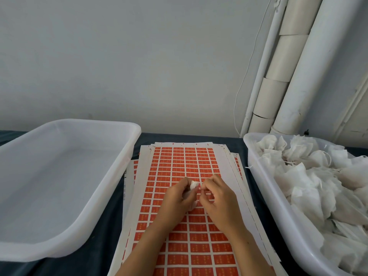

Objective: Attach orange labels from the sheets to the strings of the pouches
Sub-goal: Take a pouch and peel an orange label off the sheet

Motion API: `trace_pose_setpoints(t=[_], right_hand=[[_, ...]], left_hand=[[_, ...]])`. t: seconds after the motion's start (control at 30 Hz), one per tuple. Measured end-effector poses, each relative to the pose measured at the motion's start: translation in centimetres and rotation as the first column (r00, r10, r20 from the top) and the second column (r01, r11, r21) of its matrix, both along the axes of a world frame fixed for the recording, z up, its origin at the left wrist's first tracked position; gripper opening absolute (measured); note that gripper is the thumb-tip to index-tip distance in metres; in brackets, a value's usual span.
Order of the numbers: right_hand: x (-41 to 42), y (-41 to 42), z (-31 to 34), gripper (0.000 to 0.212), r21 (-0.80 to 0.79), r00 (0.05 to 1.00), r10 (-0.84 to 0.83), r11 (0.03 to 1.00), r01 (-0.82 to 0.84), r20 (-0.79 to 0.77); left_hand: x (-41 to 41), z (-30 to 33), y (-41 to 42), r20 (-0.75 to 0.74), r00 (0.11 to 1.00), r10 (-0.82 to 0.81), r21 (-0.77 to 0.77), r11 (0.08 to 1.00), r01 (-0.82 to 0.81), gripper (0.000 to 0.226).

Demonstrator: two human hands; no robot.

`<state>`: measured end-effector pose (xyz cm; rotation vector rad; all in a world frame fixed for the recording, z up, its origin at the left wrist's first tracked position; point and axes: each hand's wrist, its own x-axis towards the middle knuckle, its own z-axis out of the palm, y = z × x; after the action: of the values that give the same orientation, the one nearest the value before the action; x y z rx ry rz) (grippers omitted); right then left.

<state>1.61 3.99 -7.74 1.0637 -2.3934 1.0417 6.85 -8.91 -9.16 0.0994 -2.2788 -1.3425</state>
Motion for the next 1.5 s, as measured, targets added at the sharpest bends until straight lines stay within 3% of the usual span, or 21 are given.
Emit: trace_pose_setpoints(t=[0.17,0.67,0.83,0.97,1.17,1.33,1.5], right_hand=[[0.2,-0.1,0.2,0.02,-0.022,0.998,-0.056,0.998,0.056,0.007],[-0.4,0.3,-0.2,0.021,-0.107,0.984,-0.05,0.992,0.068,0.17],[-0.7,0.4,0.0,0.028,-0.116,0.984,-0.073,0.989,0.093,0.164],[-0.6,0.4,0.0,0.022,-0.127,0.98,-0.082,0.986,0.106,0.18],[-0.9,1.6,0.9,0.003,-0.043,0.913,-0.056,0.996,0.08,0.403],[0.2,5.4,1.0,0.021,0.047,0.858,-0.162,0.986,0.159,0.488],[1.7,8.2,1.0,0.029,0.165,0.836,-0.238,0.97,0.178,0.495]], left_hand=[[0.0,0.3,0.1,0.004,1.0,0.014,0.018,1.0,-0.015,0.019],[0.5,0.8,-0.2,0.078,0.997,0.016,0.017,1.0,-0.018,0.02],[0.6,1.0,-0.3,0.043,0.999,-0.027,0.013,1.0,0.026,0.021],[0.4,1.1,-0.3,0.034,0.999,-0.023,0.01,1.0,0.023,0.021],[0.7,1.0,-0.4,0.114,0.993,-0.015,0.028,1.0,0.012,0.022],[1.1,1.4,-0.4,0.157,0.986,-0.057,0.13,0.991,0.037,0.023],[1.0,3.0,0.3,0.27,0.961,-0.052,0.014,0.999,0.05,0.02]])
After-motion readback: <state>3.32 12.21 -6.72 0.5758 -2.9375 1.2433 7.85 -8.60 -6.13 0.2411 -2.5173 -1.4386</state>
